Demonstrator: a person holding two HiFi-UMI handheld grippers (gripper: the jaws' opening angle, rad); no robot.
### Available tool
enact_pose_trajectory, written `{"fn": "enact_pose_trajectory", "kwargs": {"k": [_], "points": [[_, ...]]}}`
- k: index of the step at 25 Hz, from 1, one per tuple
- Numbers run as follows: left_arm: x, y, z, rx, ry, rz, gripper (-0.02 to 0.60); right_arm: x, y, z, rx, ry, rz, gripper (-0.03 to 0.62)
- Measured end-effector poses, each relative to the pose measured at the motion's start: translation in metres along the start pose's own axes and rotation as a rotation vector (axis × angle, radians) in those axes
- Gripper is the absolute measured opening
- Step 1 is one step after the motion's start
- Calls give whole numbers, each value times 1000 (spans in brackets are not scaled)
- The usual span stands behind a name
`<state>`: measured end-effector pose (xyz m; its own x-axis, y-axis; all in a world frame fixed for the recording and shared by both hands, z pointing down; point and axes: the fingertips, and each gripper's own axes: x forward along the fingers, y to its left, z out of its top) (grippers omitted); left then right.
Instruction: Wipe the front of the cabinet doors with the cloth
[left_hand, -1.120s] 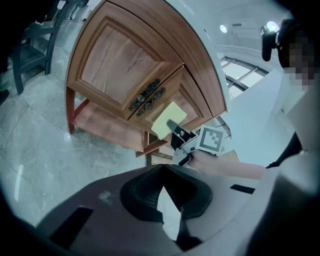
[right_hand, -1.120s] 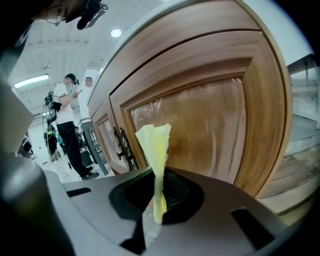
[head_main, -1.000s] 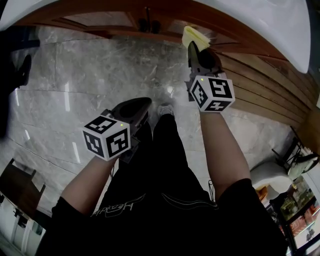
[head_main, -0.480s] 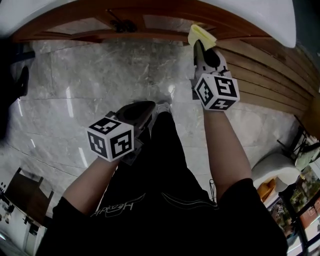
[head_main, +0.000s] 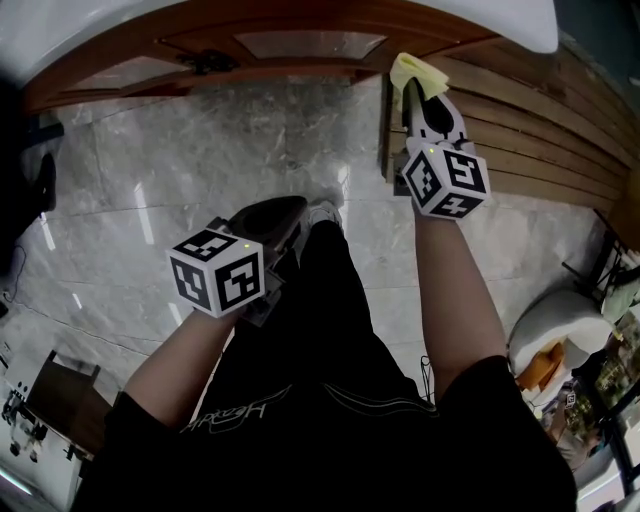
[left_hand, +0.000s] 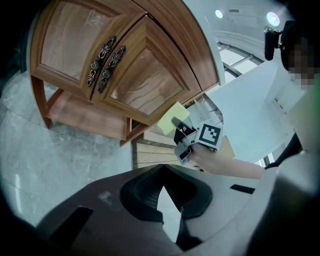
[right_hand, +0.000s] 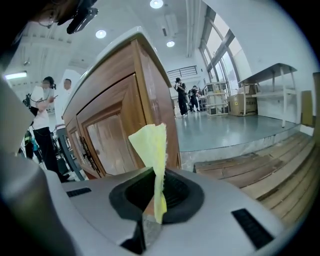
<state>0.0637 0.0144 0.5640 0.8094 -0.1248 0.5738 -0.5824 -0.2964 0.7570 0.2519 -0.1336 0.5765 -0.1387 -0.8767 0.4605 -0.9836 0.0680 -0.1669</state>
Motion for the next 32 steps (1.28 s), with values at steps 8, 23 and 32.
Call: {"fn": "enact_pose_trajectory", "kwargs": {"k": [8,23,32], "points": [[8,-7,-2,2,13,-17,6,-6,-13,-10,-2,26,-6,41],[-33,32,3,-83,-66,19,6,13,102,-61,-58,175,224,41],[-89,87,20,-159,-152,73,6,46,193,-75,-170,236,375,41]]}}
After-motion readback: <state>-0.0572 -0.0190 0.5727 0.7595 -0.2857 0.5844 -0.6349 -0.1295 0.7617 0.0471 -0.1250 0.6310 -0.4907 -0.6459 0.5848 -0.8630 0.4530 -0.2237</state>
